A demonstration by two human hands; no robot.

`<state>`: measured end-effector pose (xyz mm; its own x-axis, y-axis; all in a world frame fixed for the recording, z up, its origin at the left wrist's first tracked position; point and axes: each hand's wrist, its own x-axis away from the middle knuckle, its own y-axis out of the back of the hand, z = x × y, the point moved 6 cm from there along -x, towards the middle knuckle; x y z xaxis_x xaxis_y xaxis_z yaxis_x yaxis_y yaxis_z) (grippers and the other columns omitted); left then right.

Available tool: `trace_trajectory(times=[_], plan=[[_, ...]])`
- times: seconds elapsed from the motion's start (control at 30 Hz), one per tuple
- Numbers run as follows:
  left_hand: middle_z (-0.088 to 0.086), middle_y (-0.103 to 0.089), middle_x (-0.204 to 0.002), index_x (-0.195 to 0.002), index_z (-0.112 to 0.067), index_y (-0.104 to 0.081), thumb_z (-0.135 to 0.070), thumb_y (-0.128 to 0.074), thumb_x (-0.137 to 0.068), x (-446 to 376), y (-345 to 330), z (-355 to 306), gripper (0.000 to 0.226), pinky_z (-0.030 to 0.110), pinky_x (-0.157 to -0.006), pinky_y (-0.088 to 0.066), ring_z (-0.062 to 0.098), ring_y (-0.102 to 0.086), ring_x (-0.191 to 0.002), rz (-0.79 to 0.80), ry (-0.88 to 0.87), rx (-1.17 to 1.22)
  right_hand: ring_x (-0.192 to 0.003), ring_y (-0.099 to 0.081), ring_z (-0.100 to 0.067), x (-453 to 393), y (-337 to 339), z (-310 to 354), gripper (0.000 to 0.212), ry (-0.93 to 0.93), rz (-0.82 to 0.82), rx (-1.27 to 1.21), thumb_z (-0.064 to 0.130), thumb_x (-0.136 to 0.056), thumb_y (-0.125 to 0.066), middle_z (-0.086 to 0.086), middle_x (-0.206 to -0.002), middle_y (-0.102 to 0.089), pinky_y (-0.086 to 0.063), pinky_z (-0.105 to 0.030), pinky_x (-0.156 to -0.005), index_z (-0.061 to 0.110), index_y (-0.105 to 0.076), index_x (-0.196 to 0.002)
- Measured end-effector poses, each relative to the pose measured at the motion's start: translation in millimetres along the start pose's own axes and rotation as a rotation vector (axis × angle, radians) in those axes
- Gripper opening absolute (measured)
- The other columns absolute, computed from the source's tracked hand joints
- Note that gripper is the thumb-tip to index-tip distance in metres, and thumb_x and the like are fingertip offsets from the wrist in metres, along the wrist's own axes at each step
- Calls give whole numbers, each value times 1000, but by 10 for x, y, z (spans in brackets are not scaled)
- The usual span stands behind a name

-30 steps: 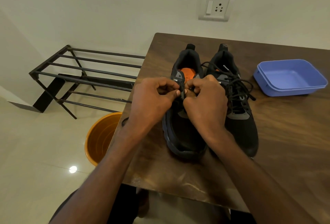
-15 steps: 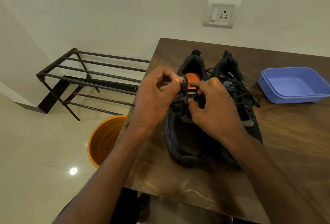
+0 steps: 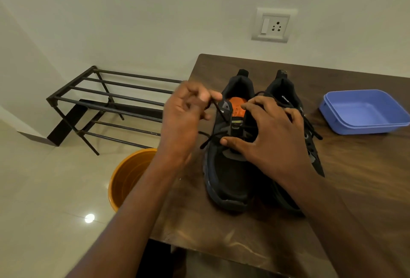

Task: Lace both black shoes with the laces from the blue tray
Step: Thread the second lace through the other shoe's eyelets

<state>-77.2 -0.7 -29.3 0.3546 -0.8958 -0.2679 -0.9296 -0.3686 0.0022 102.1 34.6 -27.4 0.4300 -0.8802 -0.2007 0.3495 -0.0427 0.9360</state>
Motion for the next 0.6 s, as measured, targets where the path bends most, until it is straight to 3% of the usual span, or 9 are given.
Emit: trace_trajectory(times=[0.07,0.1,0.17,0.23,0.37,0.43,0.5,0.53,0.6], plan=[[3,-64,-87,-105,-16,-53,-18,-42,-111,-5,119,-8,13,29,-63,-50,19,-65,-82,-97,100,355,-142,-37,-14,0,12,7,90,1,-11,-1,85,-77,-57,10,-152,-41,-12,-47,-125,32,-44,-149],[1,-59,-85,-108,-16,-53,-22,-44,-111,-12,155,34,11,27,-60,-47,15,-60,-76,-129,130,320,-143,-37,-14,1,13,1,90,2,-15,-3,85,-77,-57,11,-152,-41,-11,-46,-125,32,-44,-150],[-2,-56,-90,-120,-19,-55,-31,-59,-104,-13,130,134,21,26,-64,-49,9,-56,-77,-71,131,-74,-142,-37,-14,1,1,-5,90,4,-18,-8,84,-78,-57,10,-151,-41,-12,-45,-125,32,-44,-150],[-5,-60,-99,-119,-26,-61,-32,-71,-95,12,-8,217,26,25,-75,-55,6,-61,-86,86,77,-408,-140,-39,-13,2,-1,-5,89,13,-34,-22,84,-78,-58,10,-149,-43,-16,-45,-125,31,-46,-148],[-6,-62,-106,-95,-20,-69,-17,-72,-95,35,-147,209,5,21,-81,-52,4,-60,-95,178,-36,-622,-136,-42,-12,15,-4,-7,87,21,-51,-45,83,-78,-60,11,-146,-44,-23,-46,-122,30,-48,-146],[0,-67,-109,-96,-19,-65,-12,-60,-102,9,-107,130,10,25,-83,-55,6,-64,-102,120,-32,-385,-137,-41,-13,17,0,-9,88,15,-42,-53,82,-78,-60,12,-147,-43,-23,-48,-123,30,-47,-147],[6,-71,-107,-100,-18,-57,-14,-44,-110,-29,37,48,17,28,-77,-54,19,-68,-107,5,65,175,-139,-40,-13,17,6,-4,89,6,-27,-66,82,-78,-60,13,-148,-41,-20,-48,-125,31,-46,-149],[6,-70,-100,-101,-17,-54,-17,-39,-112,-39,90,28,18,28,-70,-51,23,-69,-100,-32,107,370,-140,-39,-13,14,10,-9,89,4,-26,-71,81,-78,-61,13,-149,-41,-20,-48,-125,31,-45,-149],[4,-62,-87,-106,-16,-53,-24,-43,-111,-34,148,78,13,26,-60,-46,19,-64,-80,-65,154,312,-140,-39,-13,11,-3,-16,89,2,-18,-77,80,-78,-62,13,-150,-39,-20,-49,-125,31,-44,-150]])
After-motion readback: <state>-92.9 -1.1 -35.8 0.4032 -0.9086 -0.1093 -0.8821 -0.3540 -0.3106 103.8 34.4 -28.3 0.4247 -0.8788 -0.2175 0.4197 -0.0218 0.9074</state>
